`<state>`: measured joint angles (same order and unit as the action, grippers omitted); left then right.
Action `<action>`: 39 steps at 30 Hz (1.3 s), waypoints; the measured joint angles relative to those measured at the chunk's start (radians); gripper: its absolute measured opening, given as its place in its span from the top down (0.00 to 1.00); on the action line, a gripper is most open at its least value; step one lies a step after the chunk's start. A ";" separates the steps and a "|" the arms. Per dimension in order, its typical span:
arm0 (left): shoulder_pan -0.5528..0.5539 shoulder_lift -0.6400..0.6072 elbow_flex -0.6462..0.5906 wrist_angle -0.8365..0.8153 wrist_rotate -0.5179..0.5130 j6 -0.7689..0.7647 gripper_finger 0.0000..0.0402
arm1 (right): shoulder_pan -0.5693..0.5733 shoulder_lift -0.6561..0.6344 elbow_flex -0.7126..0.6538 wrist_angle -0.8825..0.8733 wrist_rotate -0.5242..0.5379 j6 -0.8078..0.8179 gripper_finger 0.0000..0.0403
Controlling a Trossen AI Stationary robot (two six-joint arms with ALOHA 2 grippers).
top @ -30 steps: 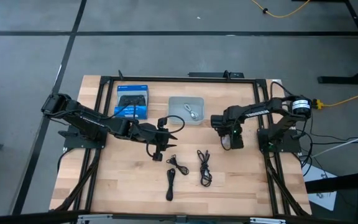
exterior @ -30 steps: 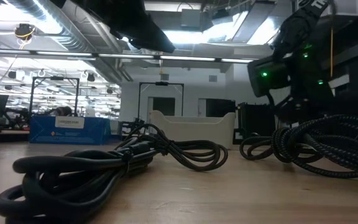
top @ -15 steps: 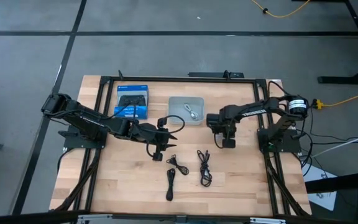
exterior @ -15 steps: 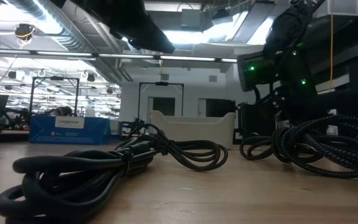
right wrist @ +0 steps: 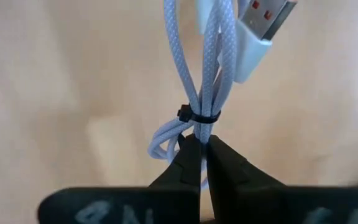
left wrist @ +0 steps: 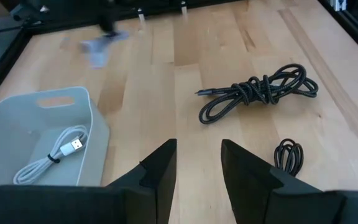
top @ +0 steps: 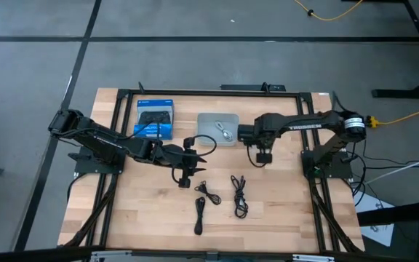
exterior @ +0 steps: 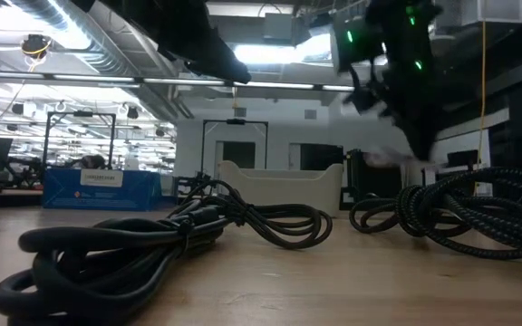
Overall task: Pick and place USB-C Cables
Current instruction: Put the purple charger cable into the white bin, then put the top right black charger cable into the white bin
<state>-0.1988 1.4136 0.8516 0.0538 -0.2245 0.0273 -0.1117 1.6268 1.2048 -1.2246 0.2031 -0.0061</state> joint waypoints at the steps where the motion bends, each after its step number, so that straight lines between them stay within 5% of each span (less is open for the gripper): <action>1: 0.000 0.000 0.000 0.005 0.000 0.000 0.70 | 0.000 -0.006 0.027 0.028 0.047 -0.001 0.98; 5: 0.000 0.000 0.000 0.011 0.000 0.000 0.70 | -0.019 -0.006 0.112 0.245 0.166 -0.096 0.98; 9: 0.000 0.000 0.000 0.013 0.000 -0.001 0.70 | -0.066 0.000 0.146 0.481 0.025 -0.207 0.98; 14: -0.001 0.000 0.000 0.014 0.000 -0.002 0.70 | -0.110 0.014 0.146 0.633 -0.061 -0.091 0.98; 25: -0.001 0.000 0.000 0.006 0.001 -0.001 0.70 | -0.119 0.153 0.145 0.606 -0.066 -0.126 0.97; 39: -0.001 0.000 0.000 0.006 0.001 -0.020 0.70 | -0.132 0.171 0.145 0.572 -0.063 -0.117 0.62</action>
<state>-0.1993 1.4136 0.8516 0.0601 -0.2234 0.0071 -0.2440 1.7973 1.3502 -0.6523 0.1396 -0.1227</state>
